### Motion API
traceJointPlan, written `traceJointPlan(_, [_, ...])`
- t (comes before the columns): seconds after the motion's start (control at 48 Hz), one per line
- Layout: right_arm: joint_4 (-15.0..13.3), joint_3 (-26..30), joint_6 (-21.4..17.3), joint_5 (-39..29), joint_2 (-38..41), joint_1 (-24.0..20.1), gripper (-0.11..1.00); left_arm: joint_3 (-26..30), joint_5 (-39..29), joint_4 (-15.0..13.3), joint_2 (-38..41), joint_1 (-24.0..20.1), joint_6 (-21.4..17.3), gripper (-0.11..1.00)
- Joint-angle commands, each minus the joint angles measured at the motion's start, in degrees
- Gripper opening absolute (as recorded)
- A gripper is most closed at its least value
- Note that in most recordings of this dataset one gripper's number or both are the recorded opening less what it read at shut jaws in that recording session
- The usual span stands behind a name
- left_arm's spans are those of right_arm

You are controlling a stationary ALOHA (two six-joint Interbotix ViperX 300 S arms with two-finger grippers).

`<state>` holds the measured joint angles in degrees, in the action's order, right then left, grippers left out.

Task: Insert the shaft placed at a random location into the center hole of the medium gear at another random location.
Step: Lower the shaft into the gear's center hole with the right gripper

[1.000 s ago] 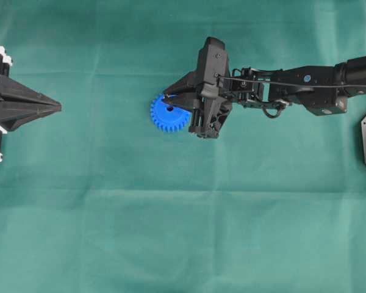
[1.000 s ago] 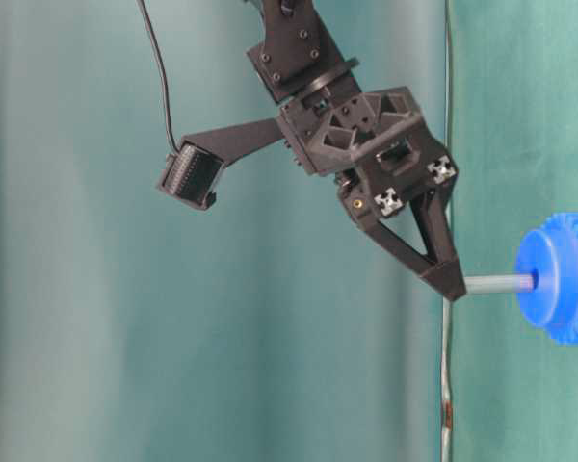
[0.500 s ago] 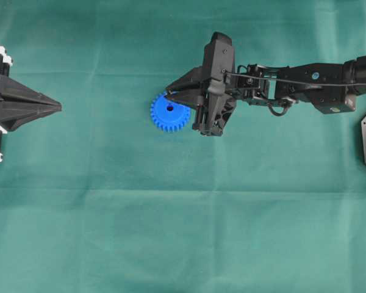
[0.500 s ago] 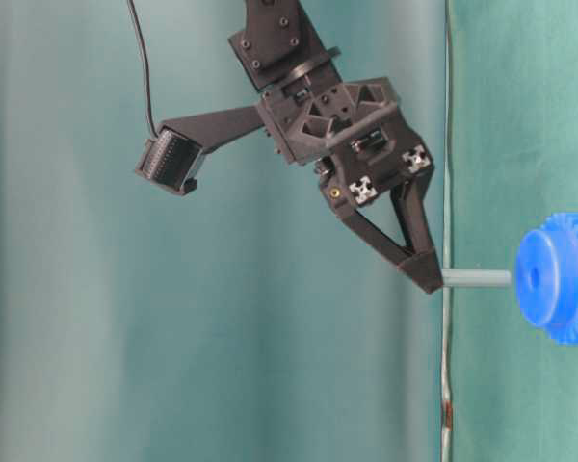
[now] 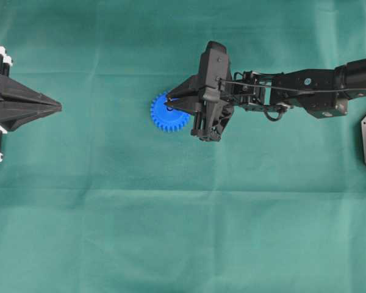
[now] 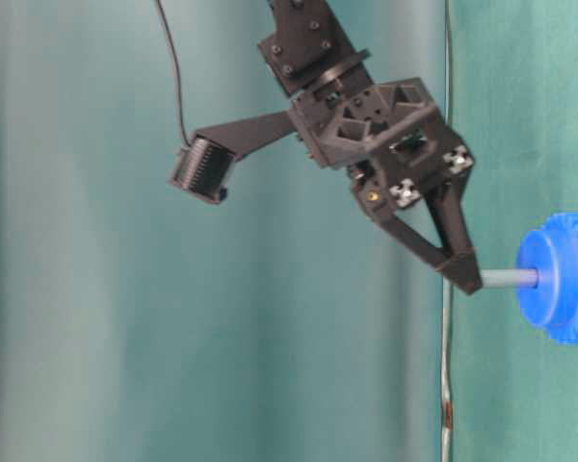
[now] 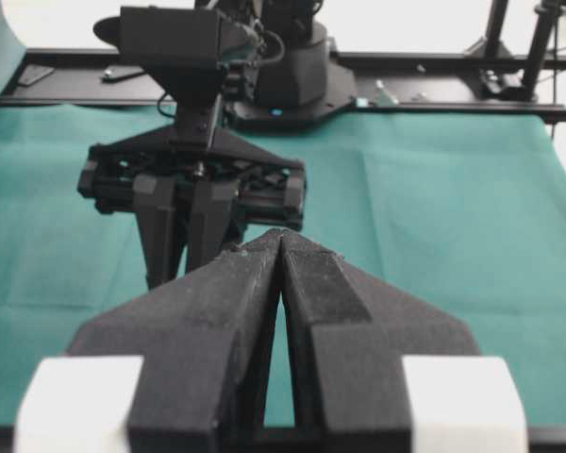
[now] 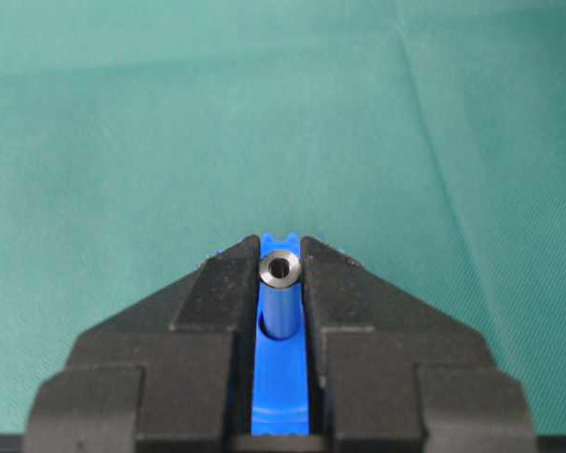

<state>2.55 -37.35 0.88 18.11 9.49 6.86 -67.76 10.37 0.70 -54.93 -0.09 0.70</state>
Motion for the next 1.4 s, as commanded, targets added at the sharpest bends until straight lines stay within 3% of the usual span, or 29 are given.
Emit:
traceJointPlan(0.0, [0.4,0.8,0.3,0.9,-0.4,0.4,0.13,1.5,0.4,0.1,0.4,0.1,0.0,0.00])
traceJointPlan(1.251, [0.7,1.3,0.3,1.7,3.0,-0.1,0.14,1.5,0.1,0.2,0.4,0.0,0.0,0.00])
traceJointPlan(1.313, [0.7,1.4,0.3,1.6,2.7,-0.2,0.19,1.5,0.1,0.2,0.4,0.0,0.0,0.00])
traceJointPlan(1.376, [0.7,1.5,0.3,1.2,2.4,-0.4,0.35,1.5,0.1,0.2,0.4,0.1,0.0,0.00])
